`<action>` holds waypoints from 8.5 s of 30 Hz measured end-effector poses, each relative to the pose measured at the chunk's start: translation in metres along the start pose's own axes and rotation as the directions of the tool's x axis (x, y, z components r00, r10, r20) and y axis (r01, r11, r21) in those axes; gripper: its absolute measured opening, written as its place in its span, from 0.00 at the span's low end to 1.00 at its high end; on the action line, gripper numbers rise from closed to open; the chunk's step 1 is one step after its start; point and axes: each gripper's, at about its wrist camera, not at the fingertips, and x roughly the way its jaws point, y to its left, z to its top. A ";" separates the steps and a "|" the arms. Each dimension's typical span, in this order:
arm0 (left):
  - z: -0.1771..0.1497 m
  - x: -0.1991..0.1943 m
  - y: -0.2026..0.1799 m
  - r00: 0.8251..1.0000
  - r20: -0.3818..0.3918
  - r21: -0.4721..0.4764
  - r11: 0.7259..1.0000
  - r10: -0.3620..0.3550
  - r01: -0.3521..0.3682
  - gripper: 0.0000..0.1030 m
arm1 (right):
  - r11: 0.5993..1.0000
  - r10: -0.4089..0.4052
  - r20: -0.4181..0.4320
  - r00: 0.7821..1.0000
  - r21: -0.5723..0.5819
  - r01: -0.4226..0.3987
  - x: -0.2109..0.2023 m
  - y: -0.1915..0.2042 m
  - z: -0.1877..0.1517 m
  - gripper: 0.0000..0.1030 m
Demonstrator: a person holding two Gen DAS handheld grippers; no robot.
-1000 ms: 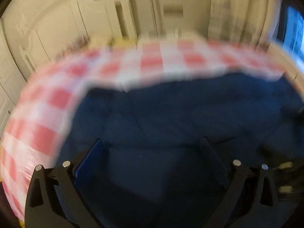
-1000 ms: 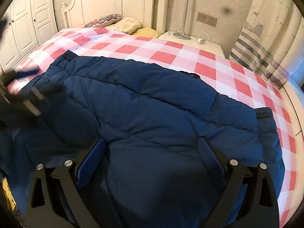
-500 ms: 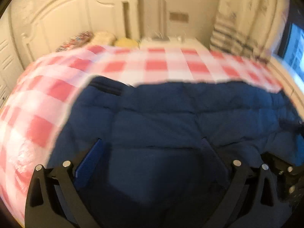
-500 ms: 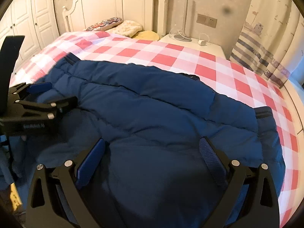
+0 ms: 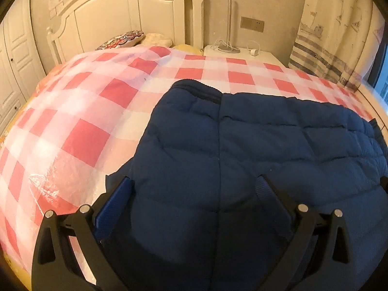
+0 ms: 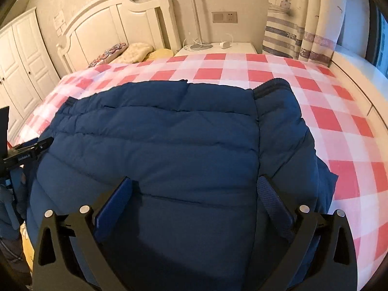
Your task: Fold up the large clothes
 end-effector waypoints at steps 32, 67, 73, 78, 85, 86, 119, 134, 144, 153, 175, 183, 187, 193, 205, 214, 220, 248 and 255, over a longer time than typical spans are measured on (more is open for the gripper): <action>-0.090 -0.063 -0.075 0.989 0.146 0.198 0.980 -0.031 0.002 0.98 | 0.952 0.003 0.115 0.993 -0.306 0.032 -0.031 0.092 -0.085 0.96; -0.110 -0.072 0.044 0.993 0.110 -0.051 0.997 -0.047 0.053 0.98 | 0.999 -0.051 0.161 0.986 -0.006 0.053 -0.074 -0.010 -0.117 0.96; -0.108 -0.073 0.045 0.993 0.102 -0.066 0.996 -0.059 0.066 0.98 | 0.999 -0.052 0.210 0.976 0.019 0.049 -0.079 -0.014 -0.121 0.96; -0.112 -0.074 0.046 0.990 0.131 -0.074 0.995 -0.060 0.070 0.98 | 0.999 -0.045 0.194 0.980 0.027 0.040 -0.080 -0.016 -0.121 0.96; -0.090 -0.143 0.012 0.941 0.332 -0.043 0.996 -0.062 0.081 0.98 | 0.997 -0.051 0.241 0.969 -0.046 0.064 -0.107 0.042 -0.100 0.95; -0.086 -0.148 -0.002 0.939 0.335 0.006 0.997 -0.080 0.082 0.98 | 0.995 -0.018 0.220 0.975 -0.094 0.040 -0.103 0.056 -0.098 0.95; -0.102 -0.067 -0.062 0.985 0.089 0.250 0.960 -0.149 0.123 0.98 | 0.881 0.191 0.144 0.971 0.412 -0.234 -0.089 -0.053 -0.142 0.90; -0.026 -0.087 -0.070 0.976 0.049 0.150 0.968 -0.212 0.203 0.98 | 0.746 0.248 0.454 0.855 0.473 -0.468 -0.079 -0.068 -0.131 0.46; 0.056 0.050 -0.141 0.989 -0.138 0.221 0.975 0.059 -0.027 0.98 | 0.855 0.202 0.439 0.876 0.357 -0.376 -0.109 -0.040 -0.114 0.45; -0.051 -0.080 -0.122 0.991 0.013 0.409 0.905 -0.134 0.117 0.91 | 0.948 0.164 0.476 0.864 0.167 -0.272 -0.147 0.020 -0.079 0.45; -0.079 -0.201 0.198 0.918 0.387 -0.190 0.968 -0.080 0.164 0.92 | 0.546 0.033 0.314 0.949 -0.801 0.246 0.019 0.438 -0.119 0.61; 0.029 -0.161 0.133 0.918 0.197 0.097 0.938 -0.345 0.332 0.95 | 0.512 0.023 0.395 0.918 -0.794 0.328 0.024 0.431 -0.126 0.66; 0.071 -0.119 0.068 0.948 0.052 0.217 0.930 -0.313 0.296 0.95 | 0.465 0.093 0.367 0.925 -0.838 0.286 0.002 0.427 -0.127 0.82; 0.071 -0.077 0.009 0.976 -0.025 0.348 0.914 -0.215 0.210 0.95 | 0.550 0.310 0.216 0.926 -0.835 0.010 -0.063 0.387 -0.107 0.70; 0.031 -0.053 0.035 0.985 0.075 0.263 0.956 -0.153 0.128 0.98 | 0.808 0.298 0.095 0.950 -0.554 -0.198 -0.039 0.268 -0.056 0.72; 0.000 -0.049 0.056 0.973 0.209 0.142 0.987 -0.098 0.069 0.98 | 0.737 0.278 0.147 0.949 -0.667 -0.113 -0.024 0.272 -0.076 0.78; -0.002 -0.051 0.055 0.973 0.229 0.117 0.993 -0.015 -0.012 0.98 | 0.730 0.337 0.150 0.930 -0.665 -0.158 -0.023 0.272 -0.076 0.88; -0.002 -0.048 0.076 0.979 0.198 0.006 0.998 0.056 -0.059 0.98 | 0.908 0.081 -0.073 0.994 -0.406 -0.104 0.135 0.234 0.156 0.68; -0.001 -0.043 0.079 0.984 0.175 -0.004 1.000 0.031 -0.031 0.98 | 0.888 0.033 -0.072 0.997 -0.455 -0.062 0.135 0.239 0.153 0.68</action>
